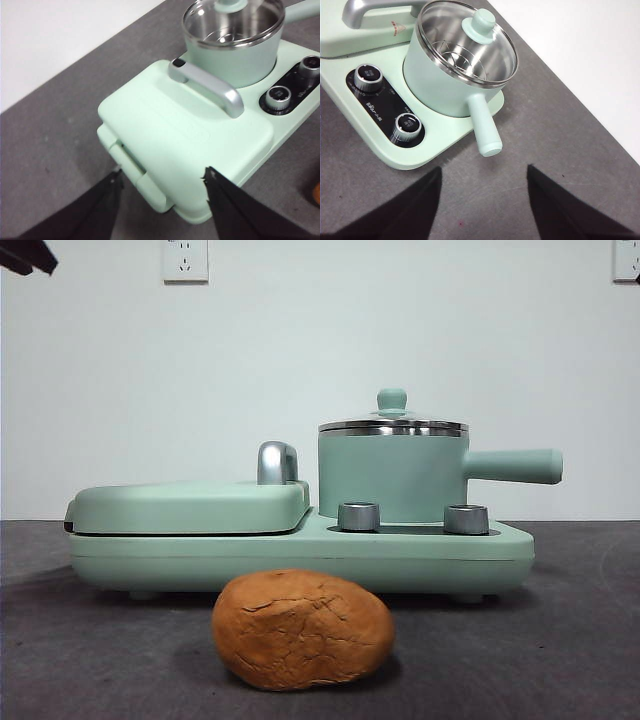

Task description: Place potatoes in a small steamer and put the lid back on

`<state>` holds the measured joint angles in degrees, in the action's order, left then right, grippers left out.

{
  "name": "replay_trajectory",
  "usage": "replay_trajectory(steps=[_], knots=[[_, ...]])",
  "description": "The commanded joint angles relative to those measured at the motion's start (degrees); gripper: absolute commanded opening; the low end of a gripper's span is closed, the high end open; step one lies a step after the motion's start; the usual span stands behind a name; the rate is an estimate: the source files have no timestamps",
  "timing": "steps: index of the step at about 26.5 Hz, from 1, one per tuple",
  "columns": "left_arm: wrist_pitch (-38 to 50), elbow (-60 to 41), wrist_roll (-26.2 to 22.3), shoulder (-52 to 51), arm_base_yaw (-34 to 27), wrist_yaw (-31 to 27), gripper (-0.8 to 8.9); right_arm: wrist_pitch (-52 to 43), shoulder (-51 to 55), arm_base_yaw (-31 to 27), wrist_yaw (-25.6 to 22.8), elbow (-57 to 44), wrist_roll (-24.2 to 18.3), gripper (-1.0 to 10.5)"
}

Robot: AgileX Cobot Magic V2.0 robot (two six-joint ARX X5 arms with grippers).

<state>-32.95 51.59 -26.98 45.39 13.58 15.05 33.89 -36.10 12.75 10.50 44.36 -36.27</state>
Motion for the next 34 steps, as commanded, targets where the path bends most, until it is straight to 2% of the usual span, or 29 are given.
replay_trajectory(steps=[1, 3, 7, 14, 23, 28, 34], knots=[[2.25, 1.40, -0.26, 0.37, 1.16, 0.48, 2.88, -0.39, -0.11, 0.26, -0.02, 1.07, 0.00, 2.9], [4.24, 1.40, 1.25, 0.79, 2.12, 0.48, 2.88, -0.55, -0.11, 0.26, -0.04, 1.07, 1.44, 2.9], [10.64, 1.40, 7.76, 3.17, 4.63, 0.48, 2.88, -1.20, -0.11, 0.26, -0.02, 1.07, 5.77, 2.9], [24.44, 1.40, 16.59, 12.33, 9.40, 0.48, 2.88, -1.51, -0.13, 0.24, -0.04, 1.07, 7.45, 2.9], [42.29, 2.36, 19.63, 28.55, 15.30, 0.46, 2.88, -1.51, -0.15, 0.24, -0.07, 1.07, 7.98, 2.9], [45.22, 6.47, 21.59, 37.18, 17.68, 0.46, 2.88, -1.55, -0.15, 0.24, -0.07, 1.07, 9.31, 2.9], [45.46, 13.75, 21.68, 46.53, 19.91, 0.46, 2.88, -1.55, -0.17, 0.24, -0.07, 1.07, 9.33, 2.9]])
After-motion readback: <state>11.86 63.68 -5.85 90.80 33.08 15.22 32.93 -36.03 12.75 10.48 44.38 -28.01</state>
